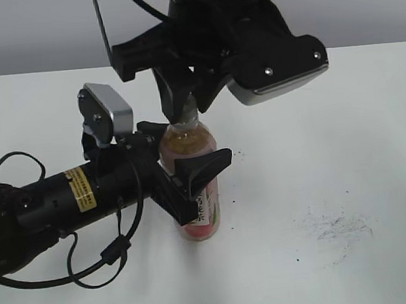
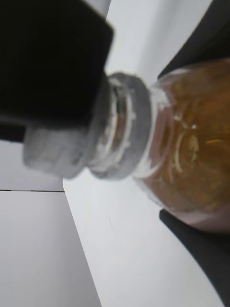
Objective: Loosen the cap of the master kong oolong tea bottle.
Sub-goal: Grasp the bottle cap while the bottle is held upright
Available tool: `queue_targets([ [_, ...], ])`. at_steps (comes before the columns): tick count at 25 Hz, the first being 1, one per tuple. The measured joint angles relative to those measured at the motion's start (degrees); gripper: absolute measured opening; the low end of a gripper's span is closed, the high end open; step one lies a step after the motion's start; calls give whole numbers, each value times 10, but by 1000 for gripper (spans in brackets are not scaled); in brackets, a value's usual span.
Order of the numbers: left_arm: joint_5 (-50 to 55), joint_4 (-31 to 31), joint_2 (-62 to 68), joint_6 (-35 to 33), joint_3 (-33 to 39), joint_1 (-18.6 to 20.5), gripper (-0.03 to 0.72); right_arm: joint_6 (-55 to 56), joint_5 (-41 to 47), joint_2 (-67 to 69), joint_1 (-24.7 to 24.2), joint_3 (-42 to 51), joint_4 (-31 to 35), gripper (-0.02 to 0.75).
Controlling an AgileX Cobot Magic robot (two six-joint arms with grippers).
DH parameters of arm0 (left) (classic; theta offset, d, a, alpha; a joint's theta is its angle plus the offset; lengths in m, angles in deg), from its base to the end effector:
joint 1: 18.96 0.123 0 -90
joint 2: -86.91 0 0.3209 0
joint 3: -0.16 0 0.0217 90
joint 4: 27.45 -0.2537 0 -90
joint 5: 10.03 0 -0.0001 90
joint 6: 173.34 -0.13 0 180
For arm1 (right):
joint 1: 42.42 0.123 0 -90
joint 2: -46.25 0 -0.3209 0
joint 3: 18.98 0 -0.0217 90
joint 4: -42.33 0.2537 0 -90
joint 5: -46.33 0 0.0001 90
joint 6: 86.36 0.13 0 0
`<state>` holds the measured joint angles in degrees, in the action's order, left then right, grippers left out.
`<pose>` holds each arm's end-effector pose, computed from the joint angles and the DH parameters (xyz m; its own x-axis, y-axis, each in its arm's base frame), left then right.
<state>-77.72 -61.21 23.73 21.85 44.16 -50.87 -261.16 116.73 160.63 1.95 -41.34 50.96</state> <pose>0.2697 -0.2466 0.1630 -0.1195 0.0576 -0.9912 0.8846 0.4594 -0.0799 0.2917 0.3110 0.3055 0.7759 0.5636 0.2834 0.6198 -0.7647 -0.1764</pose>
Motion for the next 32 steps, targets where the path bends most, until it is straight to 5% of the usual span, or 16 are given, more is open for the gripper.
queue_targets([
  [19,0,-2,0,-2,0,0,447,35,-3,-10,7,-4,9,269],
  [25,0,-2,0,-2,0,0,447,180,-4,-11,0,-4,-52,269],
  [32,1,-2,0,-2,0,0,447,480,-4,-12,-52,-1,-90,269],
])
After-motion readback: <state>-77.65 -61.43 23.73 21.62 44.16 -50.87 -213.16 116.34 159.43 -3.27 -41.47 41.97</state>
